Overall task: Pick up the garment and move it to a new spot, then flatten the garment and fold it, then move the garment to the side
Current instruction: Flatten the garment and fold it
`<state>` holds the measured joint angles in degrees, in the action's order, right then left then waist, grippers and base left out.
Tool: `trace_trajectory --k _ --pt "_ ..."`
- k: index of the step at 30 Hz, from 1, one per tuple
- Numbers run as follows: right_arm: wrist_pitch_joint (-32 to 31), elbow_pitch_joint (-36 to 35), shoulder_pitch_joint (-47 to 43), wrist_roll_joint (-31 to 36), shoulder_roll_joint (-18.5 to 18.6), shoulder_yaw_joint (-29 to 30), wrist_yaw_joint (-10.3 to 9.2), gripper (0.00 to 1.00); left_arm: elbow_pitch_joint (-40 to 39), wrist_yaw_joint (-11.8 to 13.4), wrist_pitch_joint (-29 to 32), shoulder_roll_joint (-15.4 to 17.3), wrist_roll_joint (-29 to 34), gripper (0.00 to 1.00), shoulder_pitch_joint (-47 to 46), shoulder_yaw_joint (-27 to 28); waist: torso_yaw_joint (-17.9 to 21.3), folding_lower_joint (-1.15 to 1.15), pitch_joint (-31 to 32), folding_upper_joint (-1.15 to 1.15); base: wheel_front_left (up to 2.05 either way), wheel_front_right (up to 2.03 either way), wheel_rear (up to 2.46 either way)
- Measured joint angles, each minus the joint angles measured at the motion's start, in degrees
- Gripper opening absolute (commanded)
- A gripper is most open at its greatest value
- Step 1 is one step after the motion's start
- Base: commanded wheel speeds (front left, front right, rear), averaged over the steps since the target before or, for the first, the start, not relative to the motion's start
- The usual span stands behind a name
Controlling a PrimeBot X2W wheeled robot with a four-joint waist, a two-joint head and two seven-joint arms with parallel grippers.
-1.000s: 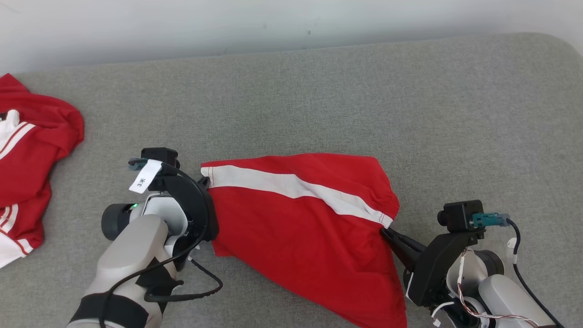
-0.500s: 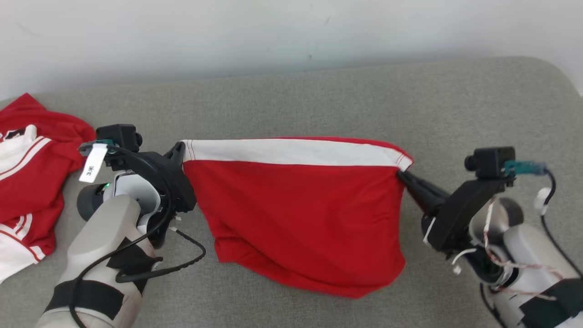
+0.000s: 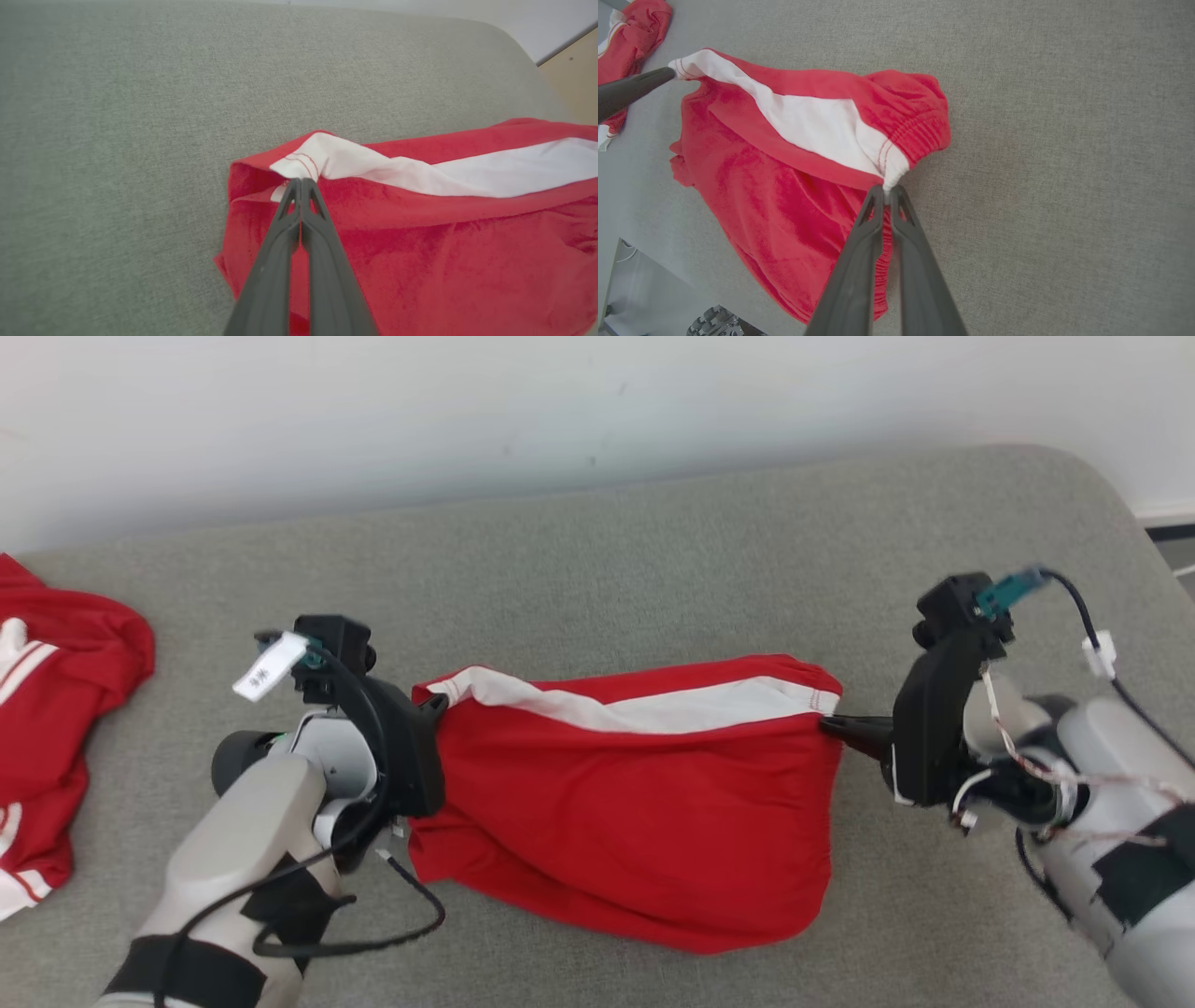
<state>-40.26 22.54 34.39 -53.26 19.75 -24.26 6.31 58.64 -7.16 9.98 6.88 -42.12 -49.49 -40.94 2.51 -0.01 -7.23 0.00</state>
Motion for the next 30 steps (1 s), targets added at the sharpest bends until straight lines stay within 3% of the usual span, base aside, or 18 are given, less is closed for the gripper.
trace_trajectory --k 2,5,8,9,11,13,15,16,18,19,21,25,30 --pt "-5.1 2.1 3.2 0.6 0.9 -1.7 -0.12 0.00 -2.3 0.0 4.0 0.4 -2.5 0.00 -0.2 -0.7 0.3 0.01 -0.9 0.00 0.00 0.00 0.00" --pt "-11.3 5.7 9.4 3.0 1.4 -3.4 -2.86 0.00 -2.6 0.0 10.0 1.6 -3.2 0.00 -2.9 -1.2 0.8 0.01 -2.7 0.00 0.00 0.00 0.00" --pt "-13.4 8.7 19.2 6.0 1.5 -3.2 -5.22 0.00 -3.1 0.0 11.6 3.1 -4.9 0.00 -10.7 1.4 1.2 0.02 -4.9 0.01 0.00 0.00 0.00" --pt "-13.1 9.1 23.5 7.6 1.6 -3.1 -5.22 0.00 -3.4 0.0 10.8 3.5 -4.6 0.00 -14.5 2.2 1.3 0.02 -5.6 0.01 0.00 0.00 0.00" --pt "-9.1 9.2 33.1 11.2 1.8 -2.0 -4.14 0.00 -5.3 0.2 8.1 4.5 -1.9 0.00 -23.1 3.2 1.4 0.03 -7.1 0.01 0.00 0.00 0.00" --pt "-0.8 8.5 41.8 13.0 1.5 1.6 -3.33 0.00 -8.7 1.6 3.2 5.3 0.4 0.00 -30.7 4.6 1.4 0.02 -8.7 0.00 0.00 0.00 0.00" --pt "8.1 5.6 47.6 14.5 1.5 5.1 -2.74 0.00 -12.9 5.2 -3.9 5.7 3.3 0.00 -35.4 5.9 1.3 0.02 -10.3 0.00 0.00 0.00 0.00" --pt "11.3 4.5 48.5 14.7 1.5 6.2 -2.75 0.00 -14.7 5.7 -5.4 5.9 5.0 0.00 -36.4 5.9 1.2 0.01 -11.1 -0.01 0.00 0.00 0.00" --pt "16.5 3.9 47.9 15.1 1.6 6.3 -1.33 0.00 -17.1 7.7 -9.7 5.8 6.1 0.00 -35.6 6.2 0.9 0.00 -12.7 0.00 0.00 0.00 0.00" --pt "21.3 5.6 43.8 15.1 1.2 6.4 -0.69 0.00 -17.5 8.4 -12.6 4.9 6.6 0.00 -31.7 5.7 0.5 0.01 -14.2 0.00 0.00 0.00 0.00" --pt "25.1 7.4 36.6 15.0 1.0 6.0 -0.46 0.00 -17.6 8.6 -14.6 4.1 6.6 0.00 -24.9 4.6 -0.1 0.05 -15.1 0.02 0.00 0.00 0.00" --pt "30.6 9.1 22.4 13.9 0.2 4.4 0.36 0.00 -17.2 8.1 -18.5 3.3 4.7 0.00 -11.3 3.6 -1.5 0.03 -15.2 0.02 0.00 0.00 0.00" --pt "35.3 10.6 11.5 12.6 0.1 1.9 0.76 0.00 -16.5 6.4 -21.1 3.9 4.7 0.00 -1.1 0.9 -2.2 0.01 -13.0 0.01 0.00 0.00 0.00"
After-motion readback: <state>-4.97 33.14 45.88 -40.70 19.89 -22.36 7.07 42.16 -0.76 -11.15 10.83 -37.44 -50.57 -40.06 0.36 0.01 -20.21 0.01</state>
